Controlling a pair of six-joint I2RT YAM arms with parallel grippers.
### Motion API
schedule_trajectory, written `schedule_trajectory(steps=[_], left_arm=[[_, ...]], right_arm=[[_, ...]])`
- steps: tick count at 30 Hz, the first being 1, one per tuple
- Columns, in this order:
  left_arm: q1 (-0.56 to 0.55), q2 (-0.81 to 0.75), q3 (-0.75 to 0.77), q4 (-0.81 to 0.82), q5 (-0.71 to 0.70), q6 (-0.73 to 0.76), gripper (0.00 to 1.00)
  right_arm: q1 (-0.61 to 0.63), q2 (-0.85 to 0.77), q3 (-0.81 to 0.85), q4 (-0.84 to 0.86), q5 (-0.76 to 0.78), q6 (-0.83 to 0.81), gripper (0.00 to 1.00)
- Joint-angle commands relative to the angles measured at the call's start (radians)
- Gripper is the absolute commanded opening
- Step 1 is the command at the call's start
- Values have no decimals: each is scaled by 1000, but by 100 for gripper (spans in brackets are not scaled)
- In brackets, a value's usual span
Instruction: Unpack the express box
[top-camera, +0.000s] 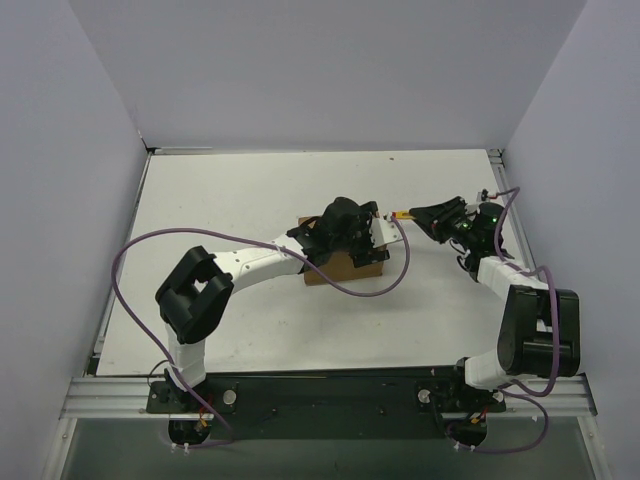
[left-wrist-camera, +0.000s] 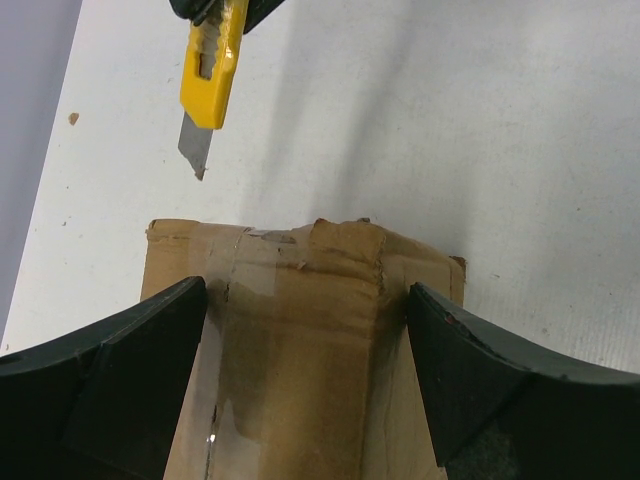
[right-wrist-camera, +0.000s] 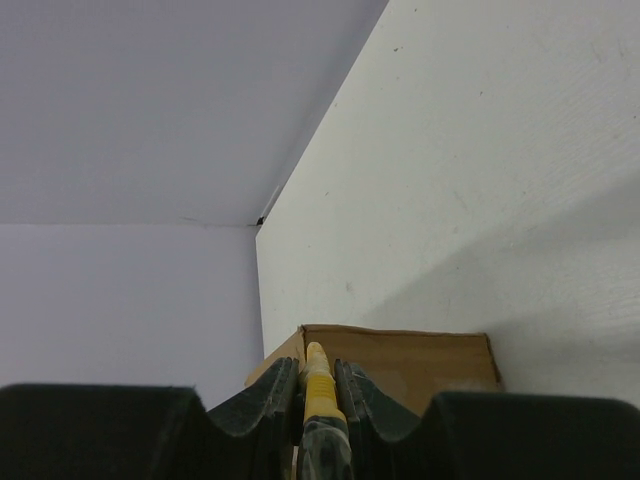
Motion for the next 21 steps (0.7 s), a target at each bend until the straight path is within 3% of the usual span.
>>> schedule_trajectory(steps=[1, 21], left_arm=[[5, -14, 12, 5, 4, -22, 90], [4, -6, 19, 11, 6, -36, 89]], right_arm=[[0, 11, 53, 44, -4, -23, 0], [60, 64, 90, 23, -43, -42, 0]])
